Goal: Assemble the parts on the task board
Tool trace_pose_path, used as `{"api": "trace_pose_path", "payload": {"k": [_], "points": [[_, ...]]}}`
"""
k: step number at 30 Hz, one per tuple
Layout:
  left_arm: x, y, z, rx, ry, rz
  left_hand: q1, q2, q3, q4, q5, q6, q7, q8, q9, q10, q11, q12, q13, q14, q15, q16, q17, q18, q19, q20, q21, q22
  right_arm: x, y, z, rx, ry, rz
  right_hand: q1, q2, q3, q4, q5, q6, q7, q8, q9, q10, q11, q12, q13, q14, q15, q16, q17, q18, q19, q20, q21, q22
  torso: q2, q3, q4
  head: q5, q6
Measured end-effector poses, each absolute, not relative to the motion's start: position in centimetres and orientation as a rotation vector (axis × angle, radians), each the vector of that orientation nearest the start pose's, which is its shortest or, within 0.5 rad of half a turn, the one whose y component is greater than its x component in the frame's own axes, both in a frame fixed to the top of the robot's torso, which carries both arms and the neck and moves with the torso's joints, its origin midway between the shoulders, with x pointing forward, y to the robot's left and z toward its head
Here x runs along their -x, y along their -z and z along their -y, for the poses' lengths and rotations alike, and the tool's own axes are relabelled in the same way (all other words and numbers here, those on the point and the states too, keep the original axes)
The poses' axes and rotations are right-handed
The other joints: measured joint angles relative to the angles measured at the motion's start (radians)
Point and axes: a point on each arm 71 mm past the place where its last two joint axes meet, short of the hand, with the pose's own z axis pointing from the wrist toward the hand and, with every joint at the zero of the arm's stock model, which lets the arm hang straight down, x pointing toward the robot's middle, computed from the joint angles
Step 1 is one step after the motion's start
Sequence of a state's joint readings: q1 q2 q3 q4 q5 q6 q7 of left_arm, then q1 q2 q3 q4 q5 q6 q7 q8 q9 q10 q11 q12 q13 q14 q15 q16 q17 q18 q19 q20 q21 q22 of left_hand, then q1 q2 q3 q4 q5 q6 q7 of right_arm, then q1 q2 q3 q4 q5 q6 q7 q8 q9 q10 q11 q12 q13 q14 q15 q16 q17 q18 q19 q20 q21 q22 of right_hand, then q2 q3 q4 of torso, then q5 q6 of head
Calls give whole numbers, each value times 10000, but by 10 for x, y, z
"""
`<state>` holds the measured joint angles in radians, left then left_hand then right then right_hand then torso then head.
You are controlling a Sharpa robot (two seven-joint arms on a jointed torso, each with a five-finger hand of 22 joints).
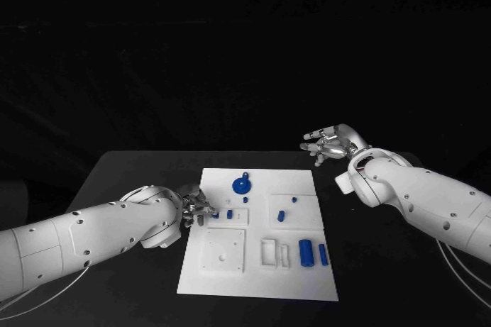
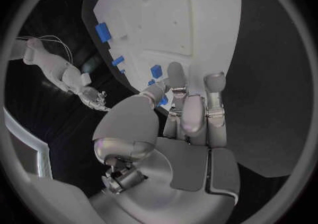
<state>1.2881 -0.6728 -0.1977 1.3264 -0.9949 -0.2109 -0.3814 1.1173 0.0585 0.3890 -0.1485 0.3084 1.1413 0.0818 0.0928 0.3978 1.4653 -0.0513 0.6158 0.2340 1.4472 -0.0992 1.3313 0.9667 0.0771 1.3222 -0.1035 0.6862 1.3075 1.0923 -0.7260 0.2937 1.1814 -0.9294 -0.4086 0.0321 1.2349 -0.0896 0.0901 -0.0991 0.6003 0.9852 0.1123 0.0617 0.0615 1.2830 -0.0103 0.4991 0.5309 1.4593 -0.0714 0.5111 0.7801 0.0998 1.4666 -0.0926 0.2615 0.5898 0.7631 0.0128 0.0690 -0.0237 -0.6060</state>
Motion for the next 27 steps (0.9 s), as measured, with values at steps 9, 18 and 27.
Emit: {"api": "trace_pose_path", "payload": {"k": [9, 18, 27], "points": [[-518, 229, -193, 3181, 4709, -20503, -163, -154, 27, 27, 43, 241, 35, 320, 253, 63, -117, 95, -122, 10, -73, -3, -164, 4, 6, -7, -8, -1, -561, 149, 272, -6112, -8520, -14005, 0, 0, 0, 0, 0, 0, 0, 0, 0, 0, 0, 0, 0, 0, 0, 0, 0, 0, 0, 0, 0, 0, 0, 0, 0, -11, -9], [-519, 229, -191, 3072, 4628, -20494, -231, -221, 105, 74, 45, 247, 34, 319, 778, 34, -146, -81, 352, 17, -98, -32, -219, 3, 38, -38, -70, 1, -561, 150, 271, -6114, -8527, -14013, 0, 0, 0, 0, 0, 0, 0, 0, 0, 0, 0, 0, -14, 0, 0, 0, 0, 1, 0, 0, 0, -50, 1, -6, 3, -11, -14], [-520, 229, -189, 3011, 4600, -20495, -269, -258, 118, 62, -31, 249, 29, 263, 797, 34, -147, -118, 395, 17, -98, -32, -219, 5, 37, -38, -70, 5, -561, 150, 271, -6119, -8525, -14019, 0, 0, 0, 0, 0, 0, 0, 0, 0, 0, 0, 0, -13, 0, 0, 0, 0, 0, 0, 0, 0, -50, 2, -6, 5, -8, -43]]}}
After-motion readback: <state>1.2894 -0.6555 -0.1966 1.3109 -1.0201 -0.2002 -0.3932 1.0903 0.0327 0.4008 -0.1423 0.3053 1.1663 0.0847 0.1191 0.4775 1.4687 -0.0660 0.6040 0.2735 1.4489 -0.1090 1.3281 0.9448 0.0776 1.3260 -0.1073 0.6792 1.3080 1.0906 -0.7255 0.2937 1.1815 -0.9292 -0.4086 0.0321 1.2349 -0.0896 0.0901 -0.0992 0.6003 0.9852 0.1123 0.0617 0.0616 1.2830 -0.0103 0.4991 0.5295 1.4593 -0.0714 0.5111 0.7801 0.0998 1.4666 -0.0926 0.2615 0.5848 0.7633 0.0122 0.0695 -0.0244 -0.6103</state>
